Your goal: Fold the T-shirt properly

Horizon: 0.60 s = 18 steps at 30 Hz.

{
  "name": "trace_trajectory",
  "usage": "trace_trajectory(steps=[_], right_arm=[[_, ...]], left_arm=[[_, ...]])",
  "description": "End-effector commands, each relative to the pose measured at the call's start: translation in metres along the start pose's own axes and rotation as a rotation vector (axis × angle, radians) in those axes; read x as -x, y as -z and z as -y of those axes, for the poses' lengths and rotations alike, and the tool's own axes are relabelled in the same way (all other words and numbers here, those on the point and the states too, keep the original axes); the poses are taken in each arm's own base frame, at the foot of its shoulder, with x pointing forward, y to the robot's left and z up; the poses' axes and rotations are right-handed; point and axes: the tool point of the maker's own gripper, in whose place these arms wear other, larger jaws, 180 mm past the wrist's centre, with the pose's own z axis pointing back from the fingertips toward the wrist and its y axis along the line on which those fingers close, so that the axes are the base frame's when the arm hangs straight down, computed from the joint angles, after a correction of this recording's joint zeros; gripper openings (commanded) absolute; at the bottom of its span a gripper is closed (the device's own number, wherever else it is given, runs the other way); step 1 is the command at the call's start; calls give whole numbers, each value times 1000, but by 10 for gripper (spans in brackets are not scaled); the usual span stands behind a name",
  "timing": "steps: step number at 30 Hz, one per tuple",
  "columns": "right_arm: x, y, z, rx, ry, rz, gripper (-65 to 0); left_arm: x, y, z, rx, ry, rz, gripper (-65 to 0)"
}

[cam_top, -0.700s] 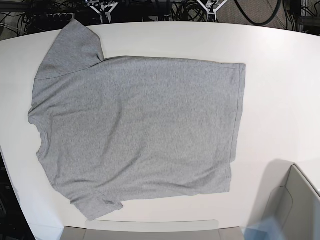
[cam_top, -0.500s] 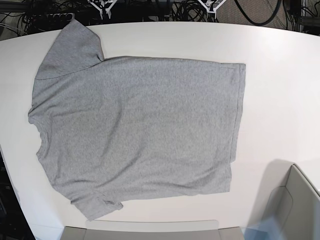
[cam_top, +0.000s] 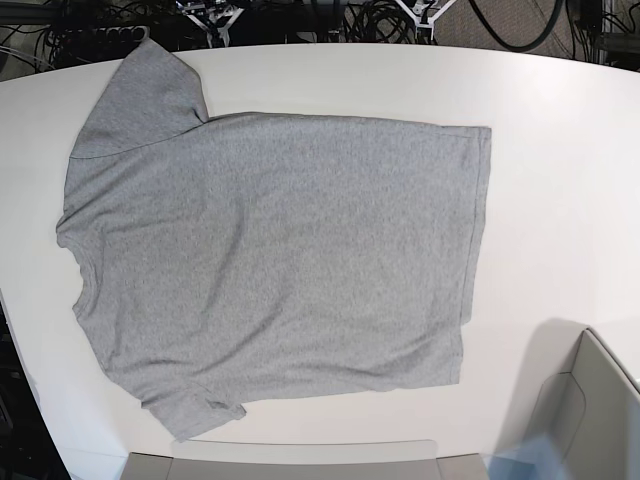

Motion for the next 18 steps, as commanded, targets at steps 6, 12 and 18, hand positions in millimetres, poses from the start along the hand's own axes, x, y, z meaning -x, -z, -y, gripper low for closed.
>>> trace_trajectory(steps=[6, 12, 18], right_arm=[[3, 0, -2, -5, 3, 9, -648], [4, 0, -2, -5, 1, 7, -648], [3, 0, -3, -7, 1, 9, -648]], left_arm=[[1, 0, 1, 0, 10, 3, -648], [0, 0, 0, -2, 10, 4, -648], [-2, 0, -3, -5, 8, 12, -648]])
